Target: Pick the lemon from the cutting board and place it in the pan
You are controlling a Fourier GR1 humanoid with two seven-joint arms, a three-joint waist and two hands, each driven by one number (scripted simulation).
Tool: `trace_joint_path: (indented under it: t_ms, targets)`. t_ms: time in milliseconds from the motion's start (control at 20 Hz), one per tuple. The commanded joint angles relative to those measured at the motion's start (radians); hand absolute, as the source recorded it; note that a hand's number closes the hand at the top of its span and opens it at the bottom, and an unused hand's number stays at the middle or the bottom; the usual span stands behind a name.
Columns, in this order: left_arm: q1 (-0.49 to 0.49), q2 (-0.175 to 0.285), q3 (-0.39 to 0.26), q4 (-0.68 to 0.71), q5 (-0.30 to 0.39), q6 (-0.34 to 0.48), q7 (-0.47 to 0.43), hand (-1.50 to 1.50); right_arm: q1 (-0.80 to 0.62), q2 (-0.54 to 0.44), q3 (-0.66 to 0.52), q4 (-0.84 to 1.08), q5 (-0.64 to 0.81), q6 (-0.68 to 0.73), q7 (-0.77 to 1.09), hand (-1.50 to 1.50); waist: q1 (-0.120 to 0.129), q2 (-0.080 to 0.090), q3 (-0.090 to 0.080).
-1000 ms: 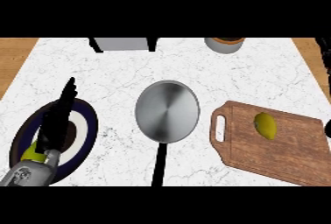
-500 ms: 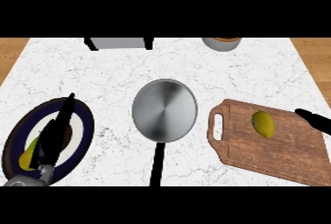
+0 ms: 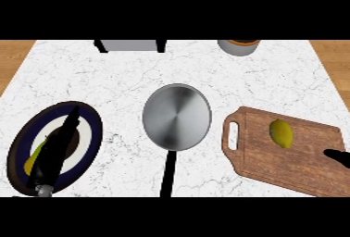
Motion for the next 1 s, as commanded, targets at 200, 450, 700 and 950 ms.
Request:
trace_joint_path:
  t_ms: [200, 450, 700, 950]
  targets:
    - [0.061, -0.027, -0.017, -0.037, -0.045, 0.011, -0.01, 0.0, -0.11, -0.137, 0.045, -0.117, -0.104, 0.294, 0.262, -1.5, 0.016, 0.002, 0.002]
    - [0.024, -0.028, 0.022, -0.043, -0.029, -0.033, 0.026, 0.0, -0.297, -0.16, 0.083, -0.055, -0.14, 0.422, 0.39, -1.5, 0.019, 0.004, 0.002]
    - [0.023, -0.059, 0.042, 0.038, -0.061, -0.051, -0.052, 0.0, -0.455, -0.092, 0.127, 0.133, -0.131, 0.477, 0.452, -1.5, 0.023, 0.007, 0.003]
    - [-0.057, -0.075, 0.057, 0.002, -0.056, -0.077, 0.073, 0.0, -0.554, -0.041, 0.184, 0.24, -0.1, 0.53, 0.474, -1.5, 0.021, 0.007, 0.003]
